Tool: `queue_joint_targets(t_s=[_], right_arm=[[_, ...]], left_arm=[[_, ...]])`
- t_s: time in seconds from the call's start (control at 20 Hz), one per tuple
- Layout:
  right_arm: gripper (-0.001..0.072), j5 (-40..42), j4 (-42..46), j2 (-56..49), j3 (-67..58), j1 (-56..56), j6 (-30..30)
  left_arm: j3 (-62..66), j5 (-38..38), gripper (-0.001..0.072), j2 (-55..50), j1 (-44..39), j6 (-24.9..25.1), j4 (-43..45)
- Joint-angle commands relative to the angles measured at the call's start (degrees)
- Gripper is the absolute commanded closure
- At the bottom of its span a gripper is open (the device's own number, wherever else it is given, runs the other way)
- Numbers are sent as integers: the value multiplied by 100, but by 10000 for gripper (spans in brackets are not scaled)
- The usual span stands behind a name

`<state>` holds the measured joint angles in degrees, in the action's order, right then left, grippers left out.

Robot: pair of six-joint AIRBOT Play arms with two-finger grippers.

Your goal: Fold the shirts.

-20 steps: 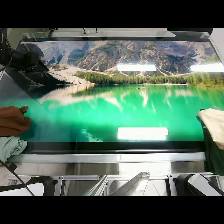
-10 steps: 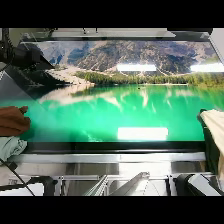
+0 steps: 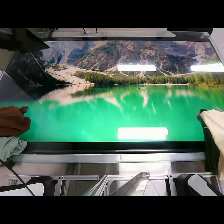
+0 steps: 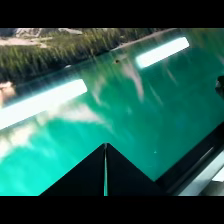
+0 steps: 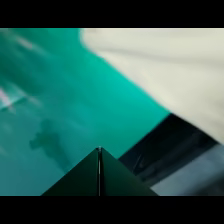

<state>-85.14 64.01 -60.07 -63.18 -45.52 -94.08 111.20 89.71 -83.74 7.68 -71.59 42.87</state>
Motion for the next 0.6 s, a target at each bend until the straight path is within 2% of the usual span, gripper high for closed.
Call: queue_joint_targets(t_s=[0.0,0.1,0.25,0.4,0.55], right_arm=[[691,319,-892,476,118,1720,605],[690,728,-699,876,533,3038,605],[691,1294,201,1156,1110,4498,341],[690,1187,323,1029,1222,4929,321],[690,1099,223,938,1222,4955,326]], left_arm=[[-577,448,691,527,-157,-240,7],[-1971,382,691,1294,-468,-350,118],[-4242,-505,691,2492,-1027,-575,111],[-5639,-866,691,3200,-1285,-844,109],[-6236,-1137,690,3657,-1287,-905,94]])
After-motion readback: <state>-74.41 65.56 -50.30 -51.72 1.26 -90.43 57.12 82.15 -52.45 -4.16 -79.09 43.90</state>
